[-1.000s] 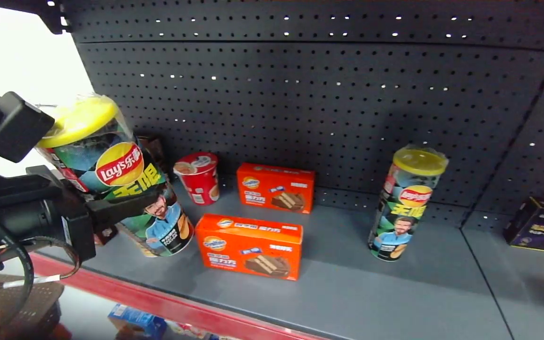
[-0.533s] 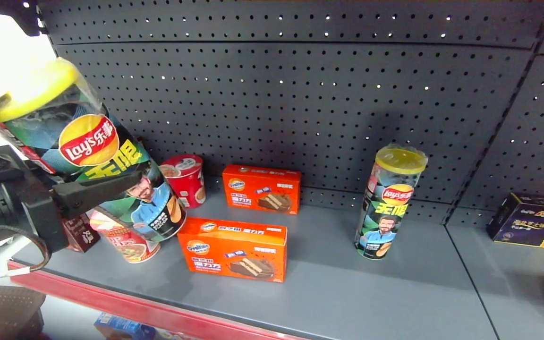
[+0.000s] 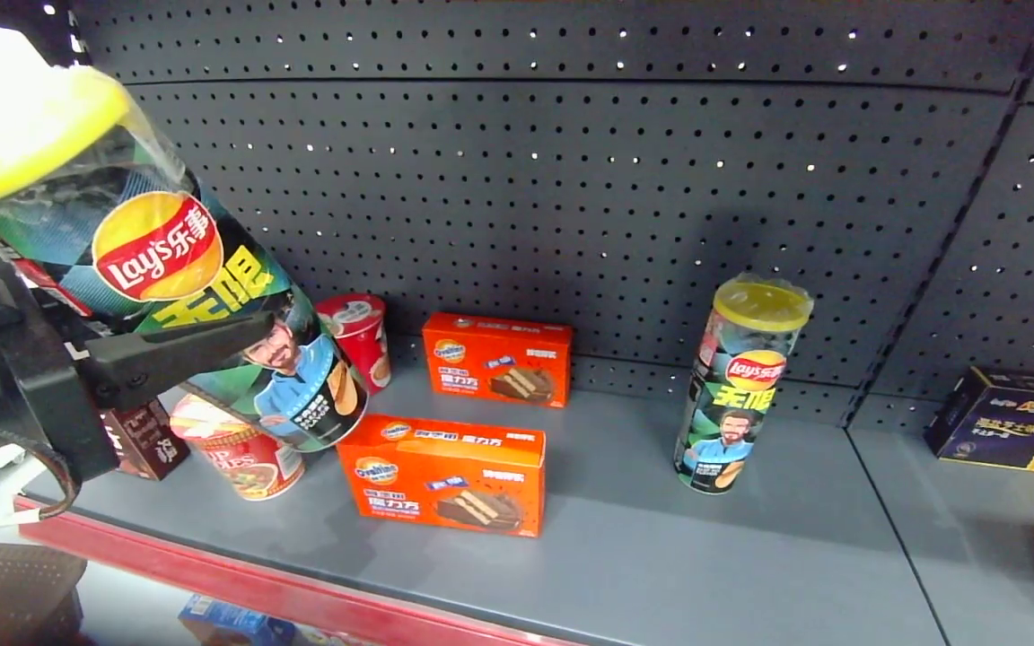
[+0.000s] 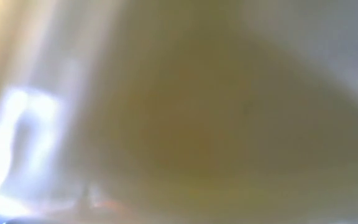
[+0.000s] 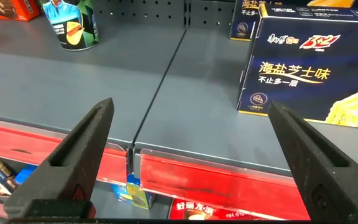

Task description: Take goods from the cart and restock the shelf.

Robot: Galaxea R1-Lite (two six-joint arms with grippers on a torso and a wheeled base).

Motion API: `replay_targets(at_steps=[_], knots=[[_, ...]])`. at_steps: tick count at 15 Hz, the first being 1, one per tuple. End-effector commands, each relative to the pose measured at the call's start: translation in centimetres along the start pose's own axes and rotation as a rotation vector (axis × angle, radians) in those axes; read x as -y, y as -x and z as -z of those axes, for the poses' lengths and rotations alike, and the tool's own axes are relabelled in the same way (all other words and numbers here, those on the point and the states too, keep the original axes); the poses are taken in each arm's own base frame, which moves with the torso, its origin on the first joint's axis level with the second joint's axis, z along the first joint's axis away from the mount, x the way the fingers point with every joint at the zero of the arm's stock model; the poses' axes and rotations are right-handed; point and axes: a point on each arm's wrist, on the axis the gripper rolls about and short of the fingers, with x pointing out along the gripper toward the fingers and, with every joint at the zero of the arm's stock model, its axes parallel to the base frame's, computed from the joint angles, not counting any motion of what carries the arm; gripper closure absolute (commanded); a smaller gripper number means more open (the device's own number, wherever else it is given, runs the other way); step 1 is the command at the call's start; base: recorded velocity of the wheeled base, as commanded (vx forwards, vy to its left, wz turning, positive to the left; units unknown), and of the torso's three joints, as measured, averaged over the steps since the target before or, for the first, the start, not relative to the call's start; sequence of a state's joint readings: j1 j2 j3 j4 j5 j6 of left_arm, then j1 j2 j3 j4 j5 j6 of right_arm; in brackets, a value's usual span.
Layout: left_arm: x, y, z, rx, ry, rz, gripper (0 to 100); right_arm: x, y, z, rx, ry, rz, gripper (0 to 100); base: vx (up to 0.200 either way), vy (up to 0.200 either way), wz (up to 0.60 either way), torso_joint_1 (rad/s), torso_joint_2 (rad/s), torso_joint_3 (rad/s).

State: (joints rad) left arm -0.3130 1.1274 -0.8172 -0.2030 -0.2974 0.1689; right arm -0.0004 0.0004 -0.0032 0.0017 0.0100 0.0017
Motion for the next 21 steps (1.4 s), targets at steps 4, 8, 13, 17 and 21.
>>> replay_targets(at_steps=[4,8,13,17,21], knots=[[0.02,-0.06,0.09,-0.003,0.001,0.002,100,0.0,0.0,0.0,0.0,0.0,0.002,0,0.0,0.0,-0.3,0.0,0.0,0.002],[0.02,-0.08,0.26,-0.009,0.003,0.002,100,0.0,0.0,0.0,0.0,0.0,0.0,0,0.0,0.0,0.0,0.0,0.0,0.0],[-0.05,-0.07,0.5,-0.017,0.006,-0.005,100,0.0,0.0,0.0,0.0,0.0,0.0,0,0.0,0.0,-0.12,0.0,0.0,0.0],[-0.1,-0.06,0.51,-0.018,0.006,-0.011,100,0.0,0.0,0.0,0.0,0.0,0.002,0,0.0,0.0,0.0,0.0,0.0,0.0],[-0.44,0.0,0.41,-0.018,0.008,-0.04,100,0.0,-0.02,0.0,-0.007,0.006,-0.006,0,0.0,0.0,0.0,0.0,0.0,0.0]])
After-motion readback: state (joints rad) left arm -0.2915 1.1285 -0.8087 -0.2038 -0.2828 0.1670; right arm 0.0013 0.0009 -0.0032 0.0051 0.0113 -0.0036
